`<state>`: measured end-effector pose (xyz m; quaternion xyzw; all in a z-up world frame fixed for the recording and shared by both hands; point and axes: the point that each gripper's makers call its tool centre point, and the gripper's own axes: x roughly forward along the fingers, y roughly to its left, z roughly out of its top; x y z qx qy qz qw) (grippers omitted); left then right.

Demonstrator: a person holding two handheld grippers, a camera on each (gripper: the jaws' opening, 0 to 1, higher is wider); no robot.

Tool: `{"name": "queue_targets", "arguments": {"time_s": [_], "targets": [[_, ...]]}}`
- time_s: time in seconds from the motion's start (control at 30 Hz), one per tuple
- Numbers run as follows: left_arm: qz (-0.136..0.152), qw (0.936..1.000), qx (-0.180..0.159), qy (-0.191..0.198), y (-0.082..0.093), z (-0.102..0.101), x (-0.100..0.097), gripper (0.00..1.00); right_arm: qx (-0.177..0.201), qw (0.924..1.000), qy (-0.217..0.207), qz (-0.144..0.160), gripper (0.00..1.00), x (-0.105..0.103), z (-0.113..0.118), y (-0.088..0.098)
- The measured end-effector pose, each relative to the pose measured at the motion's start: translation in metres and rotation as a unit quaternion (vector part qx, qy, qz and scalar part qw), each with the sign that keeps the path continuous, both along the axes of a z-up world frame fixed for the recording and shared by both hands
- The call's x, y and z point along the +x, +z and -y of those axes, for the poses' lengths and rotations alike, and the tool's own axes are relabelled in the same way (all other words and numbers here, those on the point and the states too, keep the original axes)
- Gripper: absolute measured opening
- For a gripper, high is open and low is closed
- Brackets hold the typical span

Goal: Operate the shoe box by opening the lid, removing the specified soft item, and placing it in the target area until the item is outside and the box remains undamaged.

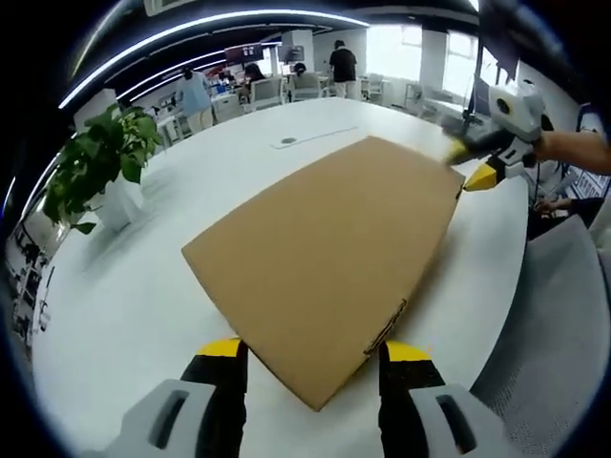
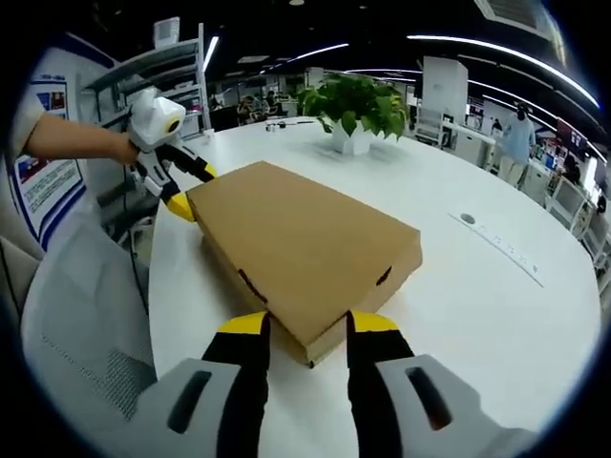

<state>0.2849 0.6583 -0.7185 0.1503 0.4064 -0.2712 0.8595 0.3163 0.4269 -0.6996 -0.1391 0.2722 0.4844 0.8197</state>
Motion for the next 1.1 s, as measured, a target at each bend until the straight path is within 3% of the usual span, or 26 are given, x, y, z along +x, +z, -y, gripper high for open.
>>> {"name": "queue_targets", "arguments": {"time_s": [0.3, 0.7, 1.1], "targets": [[0.001, 0.9999, 0.01, -0.014, -0.001, -0.011, -0.002, 0.55, 0.003, 1.0, 0.003, 0.002, 0.26, -0.015, -0.009, 0.0], [0.006, 0.9996, 0.003, 0.027, -0.003, -0.029, -0.011, 0.49, 0.015, 0.9998, 0.01, 0.001, 0.24, -0.04, -0.022, 0.0], [0.01, 0.9989, -0.005, 0.045, -0.004, -0.031, -0.018, 0.47, 0.033, 0.9994, -0.007, 0.002, 0.24, -0.054, -0.023, -0.001]]}}
